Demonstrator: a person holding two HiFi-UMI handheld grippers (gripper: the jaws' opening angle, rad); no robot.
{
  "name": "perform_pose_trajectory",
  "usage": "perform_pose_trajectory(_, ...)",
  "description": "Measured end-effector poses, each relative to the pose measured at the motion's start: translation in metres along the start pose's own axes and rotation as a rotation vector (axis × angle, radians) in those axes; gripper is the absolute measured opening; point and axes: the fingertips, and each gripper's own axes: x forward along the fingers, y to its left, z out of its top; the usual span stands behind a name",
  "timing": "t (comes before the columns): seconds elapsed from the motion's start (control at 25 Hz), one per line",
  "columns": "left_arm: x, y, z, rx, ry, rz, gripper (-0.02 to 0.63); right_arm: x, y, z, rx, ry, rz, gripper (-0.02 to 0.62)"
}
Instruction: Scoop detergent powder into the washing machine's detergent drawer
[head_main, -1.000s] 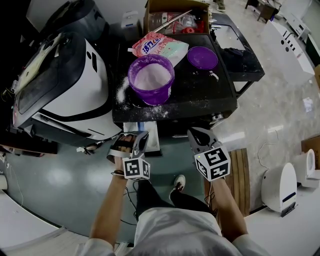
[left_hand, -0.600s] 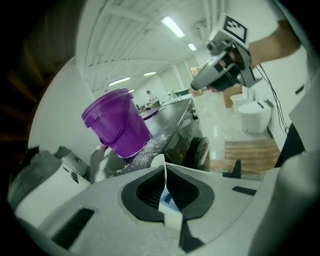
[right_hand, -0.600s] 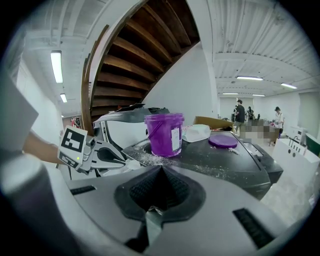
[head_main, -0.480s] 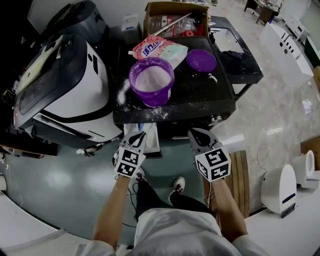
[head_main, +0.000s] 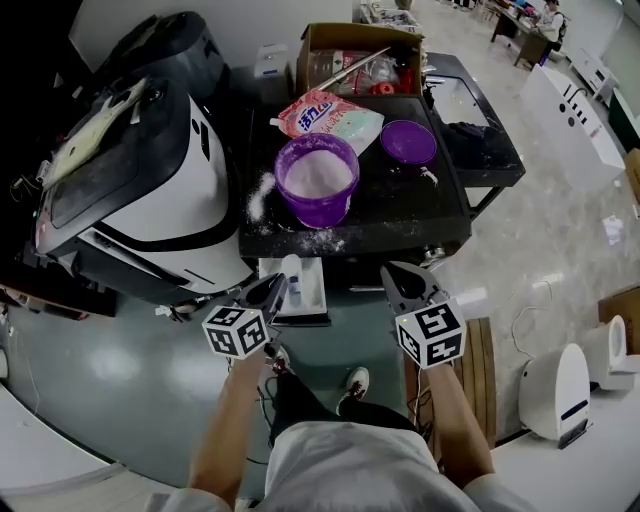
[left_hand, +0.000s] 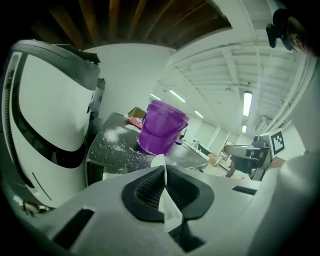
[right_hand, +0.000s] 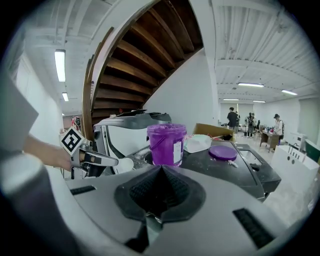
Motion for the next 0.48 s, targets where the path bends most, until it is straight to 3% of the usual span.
perform_pose_trajectory(0.32,-0.026,-0.013,0.067,0.001,-0.107,-0.096,0.015,-0.005,-0.005,0.056,-0.027,-0.077,-0.045,-0.003)
perform_pose_trajectory(0.48,-0.039,-0.017,0.112,0.153,-0.139,-0.084,0.015,-0.003,-0.003,0.088,-0.058,-0.113,-0.066,-0.003)
